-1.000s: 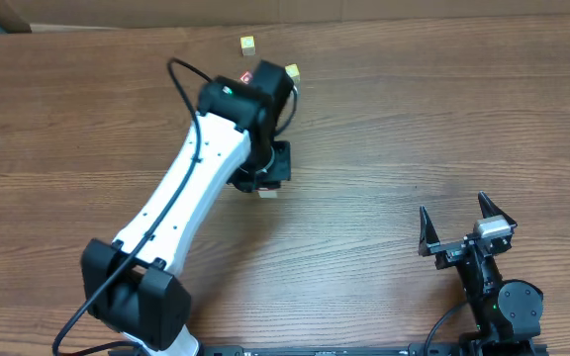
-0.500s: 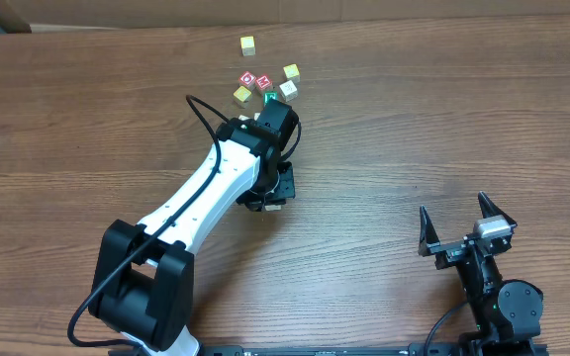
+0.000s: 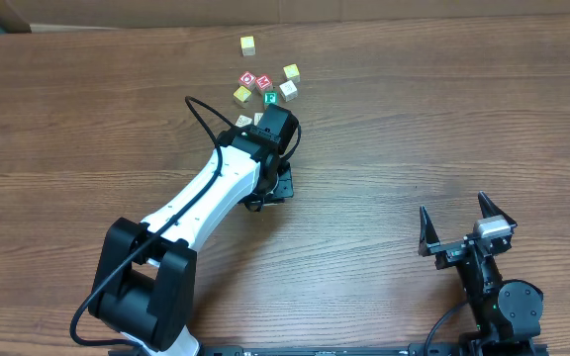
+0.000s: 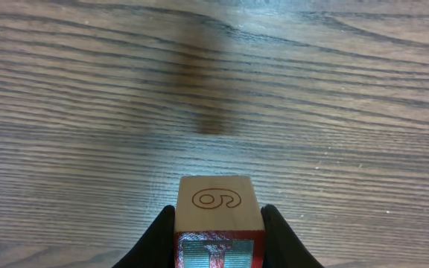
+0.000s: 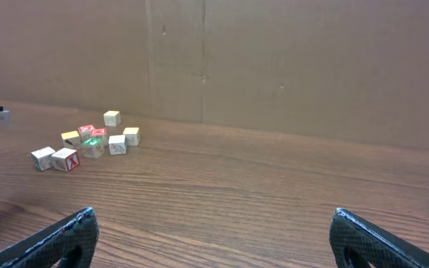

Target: Flip 5 blocks

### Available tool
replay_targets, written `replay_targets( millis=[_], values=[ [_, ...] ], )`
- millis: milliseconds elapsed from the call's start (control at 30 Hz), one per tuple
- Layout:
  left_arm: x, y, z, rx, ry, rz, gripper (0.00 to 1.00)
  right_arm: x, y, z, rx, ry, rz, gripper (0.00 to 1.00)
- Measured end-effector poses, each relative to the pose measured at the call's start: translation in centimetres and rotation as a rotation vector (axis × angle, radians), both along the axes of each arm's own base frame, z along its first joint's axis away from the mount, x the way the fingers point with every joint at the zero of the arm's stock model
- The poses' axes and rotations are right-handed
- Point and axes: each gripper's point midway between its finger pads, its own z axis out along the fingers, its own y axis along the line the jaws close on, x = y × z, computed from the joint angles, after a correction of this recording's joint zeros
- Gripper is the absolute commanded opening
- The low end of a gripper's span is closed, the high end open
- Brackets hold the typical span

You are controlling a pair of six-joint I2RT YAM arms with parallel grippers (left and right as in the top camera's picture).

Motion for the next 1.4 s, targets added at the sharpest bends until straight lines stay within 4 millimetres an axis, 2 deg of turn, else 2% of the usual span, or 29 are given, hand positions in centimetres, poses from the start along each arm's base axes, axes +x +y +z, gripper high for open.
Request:
replay_targets(
  millis=[267, 533, 633, 700, 800, 933, 1067, 1100, 1233, 1400],
  values=[
    [0.9, 0.3, -0.1, 0.024, -0.042, 0.006, 0.29, 0.0, 0.0, 0.0, 0.000, 0.000, -0.001, 1.00],
    [1.0, 0.6, -0.1, 0.035, -0.049, 0.010, 0.32, 0.0, 0.0, 0.0, 0.000, 0.000, 0.000, 1.00],
    [1.0, 0.7, -0.2, 0.041, -0.050, 0.009, 0.50, 0.0, 0.0, 0.0, 0.000, 0.000, 0.000, 1.00],
    [1.3, 0.7, -0.3, 0.040, -0.062, 0.012, 0.55, 0.0, 0.0, 0.0, 0.000, 0.000, 0.000, 1.00],
    [2.7, 0.2, -0.1, 0.014, -0.118, 0.022, 0.48, 0.0, 0.0, 0.0, 0.000, 0.000, 0.000, 1.00],
    [5.6, -0.6, 0.8, -0.041, -0.234, 0.025, 0.39, 0.0, 0.0, 0.0, 0.000, 0.000, 0.000, 1.00],
    [7.6, -0.9, 1.6, -0.045, -0.322, 0.007, 0.11, 0.0, 0.0, 0.0, 0.000, 0.000, 0.000, 1.00],
    [7.9, -1.0, 1.8, -0.042, -0.338, 0.003, 0.08, 0.0, 0.0, 0.0, 0.000, 0.000, 0.000, 1.00],
    [9.1, -1.0, 2.3, -0.039, -0.399, 0.005, 0.07, 0.0, 0.0, 0.0, 0.000, 0.000, 0.000, 1.00],
    [9.2, -0.9, 1.3, -0.039, -0.426, 0.010, 0.04, 0.0, 0.0, 0.0, 0.000, 0.000, 0.000, 1.00]
  ],
)
